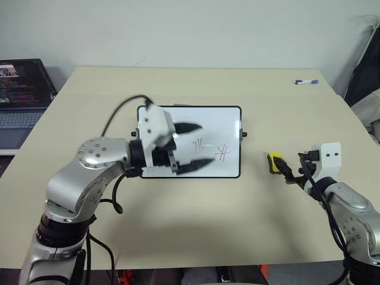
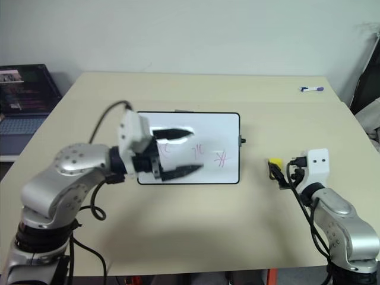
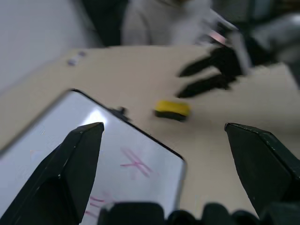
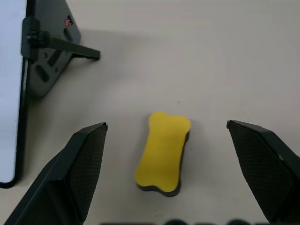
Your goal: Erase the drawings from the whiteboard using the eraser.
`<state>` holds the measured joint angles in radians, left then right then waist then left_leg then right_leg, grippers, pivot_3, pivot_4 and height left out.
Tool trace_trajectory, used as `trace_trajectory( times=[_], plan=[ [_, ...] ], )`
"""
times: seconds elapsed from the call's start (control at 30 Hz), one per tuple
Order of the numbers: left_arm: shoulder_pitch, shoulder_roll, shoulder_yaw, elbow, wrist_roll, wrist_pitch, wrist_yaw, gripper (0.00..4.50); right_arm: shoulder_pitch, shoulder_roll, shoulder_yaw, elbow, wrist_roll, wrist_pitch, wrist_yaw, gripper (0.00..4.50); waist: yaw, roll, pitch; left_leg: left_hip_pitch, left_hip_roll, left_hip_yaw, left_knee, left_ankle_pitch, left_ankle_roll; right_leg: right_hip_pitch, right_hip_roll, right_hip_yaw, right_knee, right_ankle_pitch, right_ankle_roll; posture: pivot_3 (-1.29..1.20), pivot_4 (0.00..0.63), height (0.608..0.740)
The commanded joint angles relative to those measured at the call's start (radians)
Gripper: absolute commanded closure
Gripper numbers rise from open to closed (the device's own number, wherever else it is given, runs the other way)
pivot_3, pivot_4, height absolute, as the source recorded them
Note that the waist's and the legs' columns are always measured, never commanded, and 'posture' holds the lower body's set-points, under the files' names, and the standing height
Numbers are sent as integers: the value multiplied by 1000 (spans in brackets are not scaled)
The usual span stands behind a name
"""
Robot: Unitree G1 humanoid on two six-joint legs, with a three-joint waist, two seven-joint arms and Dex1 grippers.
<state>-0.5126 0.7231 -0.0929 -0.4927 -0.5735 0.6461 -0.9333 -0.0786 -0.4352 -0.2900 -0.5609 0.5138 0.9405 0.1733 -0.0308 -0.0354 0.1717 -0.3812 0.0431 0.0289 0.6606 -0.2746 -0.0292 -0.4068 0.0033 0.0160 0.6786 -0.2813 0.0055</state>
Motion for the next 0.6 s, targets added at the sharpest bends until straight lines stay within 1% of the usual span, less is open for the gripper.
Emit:
trace_trajectory(
  times=[0.03,0.13,0.27,0.33,0.6],
  plan=[
    [-53,10,-67,38,35,-84,-126,0,-40,-4,18,-5,-8,34,-19,24,1,0,0,0,0,0,0,0,0,0,1,0,0,0,0,0,150,740],
    [-79,-20,-113,67,57,-121,-165,0,-83,16,54,64,-38,45,-43,24,1,0,0,-1,0,0,0,0,0,0,4,1,-1,0,0,0,150,740],
    [-74,-42,-120,74,72,-140,-166,0,-103,11,83,114,-84,12,-44,24,1,0,0,-2,0,1,0,0,0,-2,4,1,-1,0,0,0,150,740],
    [-63,-46,-121,71,82,-146,-167,0,-113,15,91,142,-103,-6,-45,24,1,0,0,-4,0,1,0,0,0,-4,4,1,-1,0,0,0,150,740],
    [-26,-38,-107,50,97,-147,-163,0,-133,21,106,239,-161,-68,-28,24,1,0,0,-4,1,1,0,0,0,-4,4,2,0,0,0,0,150,740]
  ],
)
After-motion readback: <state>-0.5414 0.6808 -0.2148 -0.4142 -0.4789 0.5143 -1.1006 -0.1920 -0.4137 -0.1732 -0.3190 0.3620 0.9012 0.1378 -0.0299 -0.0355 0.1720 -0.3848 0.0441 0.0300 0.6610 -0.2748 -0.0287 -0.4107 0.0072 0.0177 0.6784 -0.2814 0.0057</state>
